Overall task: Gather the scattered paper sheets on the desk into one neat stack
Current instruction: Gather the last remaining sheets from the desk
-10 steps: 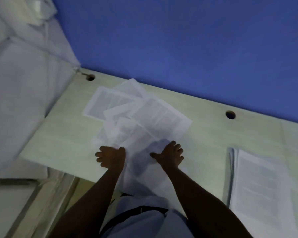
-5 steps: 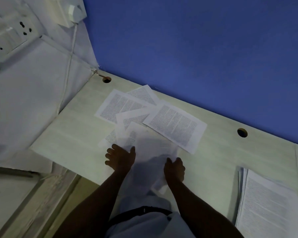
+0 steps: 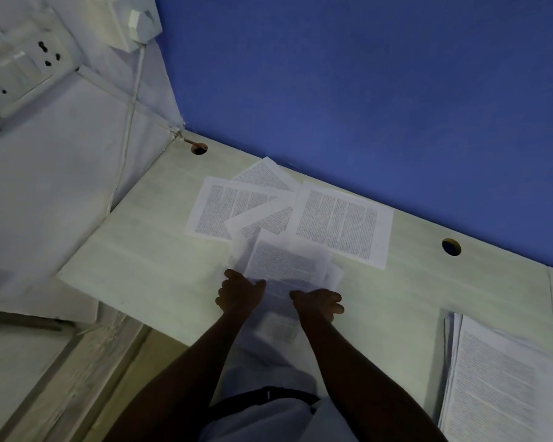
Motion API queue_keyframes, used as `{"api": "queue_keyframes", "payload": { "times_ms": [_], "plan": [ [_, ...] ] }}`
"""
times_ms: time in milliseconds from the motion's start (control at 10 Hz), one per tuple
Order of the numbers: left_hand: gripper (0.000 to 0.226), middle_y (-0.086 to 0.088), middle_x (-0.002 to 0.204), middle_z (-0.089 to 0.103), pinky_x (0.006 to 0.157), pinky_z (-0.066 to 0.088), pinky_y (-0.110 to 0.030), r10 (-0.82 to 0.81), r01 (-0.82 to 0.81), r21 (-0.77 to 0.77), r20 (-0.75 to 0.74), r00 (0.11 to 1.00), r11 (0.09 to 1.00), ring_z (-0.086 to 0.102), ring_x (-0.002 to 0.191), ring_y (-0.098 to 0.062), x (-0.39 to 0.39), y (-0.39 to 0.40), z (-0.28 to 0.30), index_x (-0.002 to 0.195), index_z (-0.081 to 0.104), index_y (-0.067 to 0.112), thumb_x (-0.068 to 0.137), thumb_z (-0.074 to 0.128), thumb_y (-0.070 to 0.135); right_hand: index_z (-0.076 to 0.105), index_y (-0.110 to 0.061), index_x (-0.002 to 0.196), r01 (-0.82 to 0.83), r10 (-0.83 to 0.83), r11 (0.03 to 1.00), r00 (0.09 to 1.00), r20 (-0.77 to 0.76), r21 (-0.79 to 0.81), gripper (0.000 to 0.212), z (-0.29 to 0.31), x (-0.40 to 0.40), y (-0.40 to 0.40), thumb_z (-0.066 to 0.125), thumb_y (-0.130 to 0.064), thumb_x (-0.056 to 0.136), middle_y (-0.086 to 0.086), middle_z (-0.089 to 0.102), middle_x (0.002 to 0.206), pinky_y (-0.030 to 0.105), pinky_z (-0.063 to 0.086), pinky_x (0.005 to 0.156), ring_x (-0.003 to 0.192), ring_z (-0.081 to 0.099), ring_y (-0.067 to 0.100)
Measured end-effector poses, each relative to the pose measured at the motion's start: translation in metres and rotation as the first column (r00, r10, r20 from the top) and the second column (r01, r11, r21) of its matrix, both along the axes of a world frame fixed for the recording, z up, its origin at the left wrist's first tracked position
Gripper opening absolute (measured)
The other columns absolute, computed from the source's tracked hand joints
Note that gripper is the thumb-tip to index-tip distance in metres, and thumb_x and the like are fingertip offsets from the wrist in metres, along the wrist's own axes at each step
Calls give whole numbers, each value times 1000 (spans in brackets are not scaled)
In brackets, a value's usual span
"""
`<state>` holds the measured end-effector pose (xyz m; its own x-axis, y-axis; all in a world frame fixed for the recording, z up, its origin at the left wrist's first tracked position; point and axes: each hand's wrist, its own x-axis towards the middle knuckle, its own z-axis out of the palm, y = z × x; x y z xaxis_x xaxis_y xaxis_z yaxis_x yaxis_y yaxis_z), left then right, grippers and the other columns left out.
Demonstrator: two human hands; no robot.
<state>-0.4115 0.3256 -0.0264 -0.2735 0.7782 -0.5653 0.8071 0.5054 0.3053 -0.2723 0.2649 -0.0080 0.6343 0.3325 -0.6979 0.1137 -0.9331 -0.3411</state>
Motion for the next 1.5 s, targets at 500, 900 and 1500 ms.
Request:
{"api": "queue_keyframes", "payload": {
  "times_ms": [500, 900, 1500],
  "plan": [
    [25, -3, 86, 69, 77, 51, -35, 323, -337, -130, 717, 618, 933, 65, 79, -21, -20, 29, 26, 88, 69, 8, 74, 80, -8, 59, -8, 131, -190, 163, 905, 981, 102, 379, 56, 16, 34, 36, 82, -31, 84, 13, 68, 125, 30, 47, 89, 117, 64, 33],
    [73, -27, 138, 43, 97, 45, -43, 466, -430, -181, 323, 824, 885, 47, 125, -41, 29, 54, 28, 137, 38, -5, 84, 68, 36, 35, -8, 147, -593, 574, 804, 793, 206, 46, 94, 15, 58, 87, 84, -48, 78, 16, 44, 144, 49, 44, 106, 135, 41, 36],
    [59, -5, 103, 70, 90, 57, -44, 152, -169, -21, 553, 819, 985, 66, 97, -27, -20, 59, 12, 108, 67, 9, 53, 86, 16, 54, -11, 140, -696, 655, 714, 630, 418, -69, 51, 11, 49, 66, 64, -28, 93, 16, 47, 149, 51, 42, 109, 140, 43, 37]
  ]
}}
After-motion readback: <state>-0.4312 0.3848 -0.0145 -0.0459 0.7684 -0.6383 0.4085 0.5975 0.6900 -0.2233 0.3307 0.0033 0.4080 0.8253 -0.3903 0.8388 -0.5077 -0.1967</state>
